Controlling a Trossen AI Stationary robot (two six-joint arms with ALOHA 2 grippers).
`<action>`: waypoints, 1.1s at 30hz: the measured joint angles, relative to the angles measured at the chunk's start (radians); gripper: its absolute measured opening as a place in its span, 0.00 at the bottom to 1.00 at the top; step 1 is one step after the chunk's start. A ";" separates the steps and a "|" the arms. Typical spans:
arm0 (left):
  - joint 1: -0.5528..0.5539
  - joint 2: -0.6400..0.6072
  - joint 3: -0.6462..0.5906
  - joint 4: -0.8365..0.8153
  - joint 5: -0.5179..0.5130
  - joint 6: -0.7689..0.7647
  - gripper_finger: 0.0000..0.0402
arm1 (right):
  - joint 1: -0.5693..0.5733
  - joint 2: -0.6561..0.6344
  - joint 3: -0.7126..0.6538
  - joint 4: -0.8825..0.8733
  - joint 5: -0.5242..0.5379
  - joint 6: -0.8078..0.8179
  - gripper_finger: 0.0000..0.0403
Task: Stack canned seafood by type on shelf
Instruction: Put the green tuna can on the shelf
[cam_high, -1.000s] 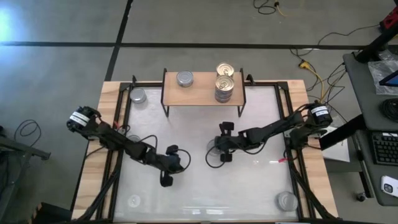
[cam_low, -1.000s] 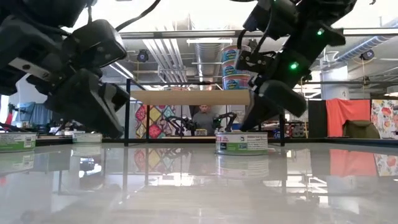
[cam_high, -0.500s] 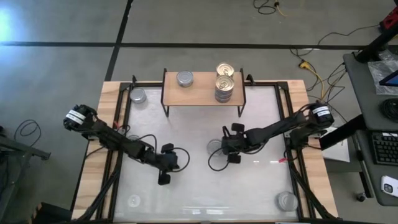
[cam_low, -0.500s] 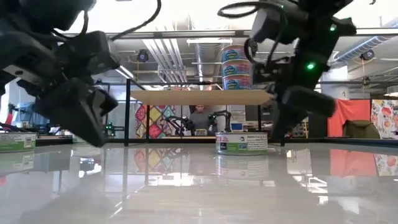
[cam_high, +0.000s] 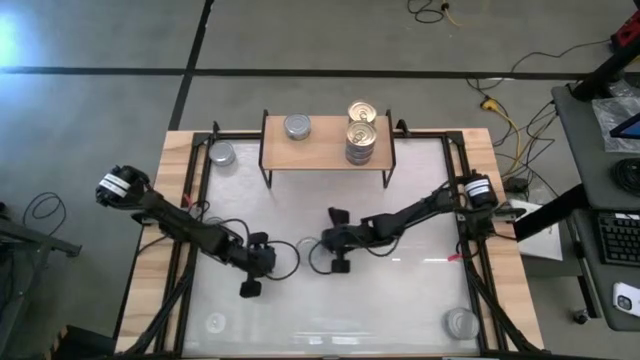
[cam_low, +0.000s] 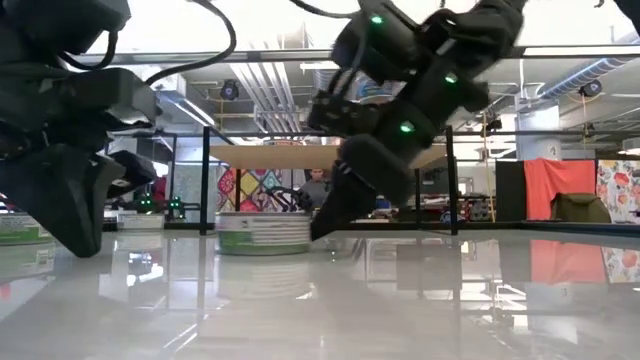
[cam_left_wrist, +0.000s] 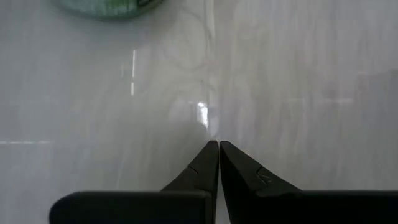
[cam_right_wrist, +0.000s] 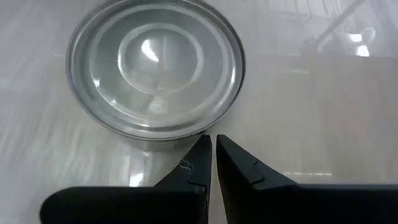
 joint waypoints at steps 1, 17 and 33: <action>0.000 -0.007 0.000 -0.020 0.000 0.015 0.00 | 0.000 0.011 0.030 -0.029 0.001 -0.005 0.04; 0.109 -0.097 -0.039 -0.061 -0.132 0.150 0.25 | 0.058 -0.003 0.232 -0.521 -0.109 0.192 0.09; 0.341 0.034 -0.047 0.209 0.167 0.480 0.60 | 0.161 0.113 0.232 -0.183 0.066 0.340 0.41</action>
